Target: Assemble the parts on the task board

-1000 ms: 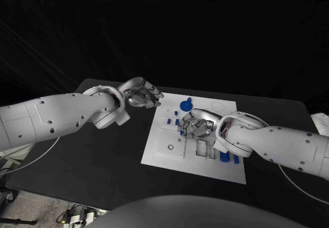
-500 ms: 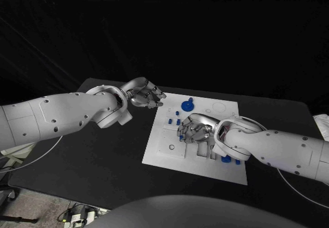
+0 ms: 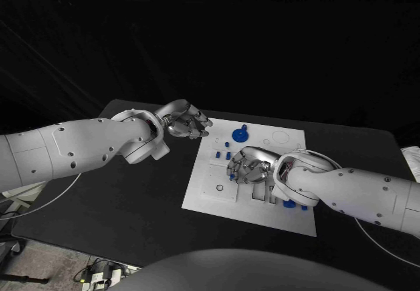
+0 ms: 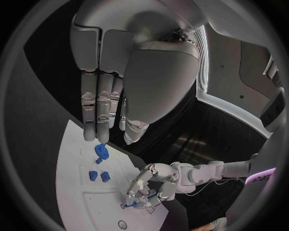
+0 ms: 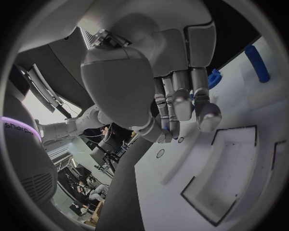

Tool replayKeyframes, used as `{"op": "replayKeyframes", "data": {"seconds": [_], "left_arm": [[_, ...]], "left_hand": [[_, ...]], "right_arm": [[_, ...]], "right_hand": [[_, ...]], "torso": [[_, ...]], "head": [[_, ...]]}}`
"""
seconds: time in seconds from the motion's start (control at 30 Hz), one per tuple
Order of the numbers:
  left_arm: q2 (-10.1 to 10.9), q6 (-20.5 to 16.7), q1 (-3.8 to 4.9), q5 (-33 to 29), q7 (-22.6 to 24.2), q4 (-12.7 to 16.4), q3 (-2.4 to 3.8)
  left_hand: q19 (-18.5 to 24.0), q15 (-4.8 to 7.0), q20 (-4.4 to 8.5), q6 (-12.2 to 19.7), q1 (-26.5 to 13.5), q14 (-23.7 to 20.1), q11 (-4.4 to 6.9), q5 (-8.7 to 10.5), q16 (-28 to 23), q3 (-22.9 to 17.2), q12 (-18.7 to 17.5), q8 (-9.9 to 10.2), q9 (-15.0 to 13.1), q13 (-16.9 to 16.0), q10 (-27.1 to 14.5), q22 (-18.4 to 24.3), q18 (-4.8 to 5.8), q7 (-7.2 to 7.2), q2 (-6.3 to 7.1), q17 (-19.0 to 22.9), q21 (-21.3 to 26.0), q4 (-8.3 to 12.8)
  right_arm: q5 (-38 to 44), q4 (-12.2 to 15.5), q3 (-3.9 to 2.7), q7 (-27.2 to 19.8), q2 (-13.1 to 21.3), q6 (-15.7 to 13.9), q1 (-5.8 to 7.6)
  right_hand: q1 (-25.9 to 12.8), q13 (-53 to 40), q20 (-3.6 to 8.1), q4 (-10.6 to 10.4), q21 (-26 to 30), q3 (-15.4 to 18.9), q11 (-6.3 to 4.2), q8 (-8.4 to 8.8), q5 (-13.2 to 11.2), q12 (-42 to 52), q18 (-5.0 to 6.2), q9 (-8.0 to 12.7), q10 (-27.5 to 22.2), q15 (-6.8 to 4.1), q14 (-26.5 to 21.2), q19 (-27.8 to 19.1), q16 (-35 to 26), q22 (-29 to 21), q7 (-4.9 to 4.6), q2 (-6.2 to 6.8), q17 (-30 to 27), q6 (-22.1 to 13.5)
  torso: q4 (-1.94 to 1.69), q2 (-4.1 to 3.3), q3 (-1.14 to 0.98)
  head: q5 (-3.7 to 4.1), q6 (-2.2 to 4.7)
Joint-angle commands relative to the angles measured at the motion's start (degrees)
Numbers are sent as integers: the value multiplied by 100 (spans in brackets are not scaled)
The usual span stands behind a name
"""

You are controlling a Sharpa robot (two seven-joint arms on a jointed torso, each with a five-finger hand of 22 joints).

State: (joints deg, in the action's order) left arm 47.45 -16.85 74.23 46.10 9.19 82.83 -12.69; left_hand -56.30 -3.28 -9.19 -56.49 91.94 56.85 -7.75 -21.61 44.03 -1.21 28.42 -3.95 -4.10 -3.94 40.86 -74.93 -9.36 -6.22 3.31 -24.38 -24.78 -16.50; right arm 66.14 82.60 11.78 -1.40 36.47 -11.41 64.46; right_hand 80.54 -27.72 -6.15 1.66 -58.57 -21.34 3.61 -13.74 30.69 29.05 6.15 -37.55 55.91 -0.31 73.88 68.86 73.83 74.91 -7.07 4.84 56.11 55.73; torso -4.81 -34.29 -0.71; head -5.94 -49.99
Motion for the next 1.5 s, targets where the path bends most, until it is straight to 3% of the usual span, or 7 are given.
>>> {"op": "replayKeyframes", "data": {"seconds": [0.03, 0.7, 1.5], "left_arm": [[-7, 68, 0, 14, 27, 7, 3], [-8, 77, -4, 14, 17, 10, 2], [-18, 106, -4, 14, -12, 14, 2]], "left_hand": [[-30, -21, 5, 39, -4, 14, -32, -32, 31, 5, 35, 5, 6, 8, -4, -128, -52, 9, -31, 7, 39, -20], [-30, -21, 5, 39, -4, 14, -32, -32, 31, 5, 35, 5, 6, 8, -4, -128, -52, 9, -31, 7, 39, -20], [-30, -25, 1, 42, 5, 11, -35, -34, 35, 1, 41, 5, 6, 9, -9, -128, -53, 4, -32, 16, 42, -16]], "right_arm": [[158, -5, 1, -2, -7, 80, -13], [169, -46, 2, 11, -20, 115, -67], [247, -79, 2, 39, -22, -86, -136]], "right_hand": [[15, 9, 10, 10, 23, 16, 1, -3, 1, -14, 99, -10, 56, 16, -41, -32, -29, 565, -38, -30, -4, 16], [25, 10, 10, 16, 99, 20, 2, 3, 2, -11, 116, -16, 71, 16, -105, -87, -90, 544, -41, -37, -120, 7], [80, 22, 7, 50, 256, 16, 19, 35, 15, -34, 146, -35, 56, 27, -252, -217, -218, 504, -60, -74, -321, -43]], "torso": [[2, 2, 1], [-1, 0, -1], [3, 0, 0]], "head": [[2, -1], [-3, -1], [6, -1]]}}
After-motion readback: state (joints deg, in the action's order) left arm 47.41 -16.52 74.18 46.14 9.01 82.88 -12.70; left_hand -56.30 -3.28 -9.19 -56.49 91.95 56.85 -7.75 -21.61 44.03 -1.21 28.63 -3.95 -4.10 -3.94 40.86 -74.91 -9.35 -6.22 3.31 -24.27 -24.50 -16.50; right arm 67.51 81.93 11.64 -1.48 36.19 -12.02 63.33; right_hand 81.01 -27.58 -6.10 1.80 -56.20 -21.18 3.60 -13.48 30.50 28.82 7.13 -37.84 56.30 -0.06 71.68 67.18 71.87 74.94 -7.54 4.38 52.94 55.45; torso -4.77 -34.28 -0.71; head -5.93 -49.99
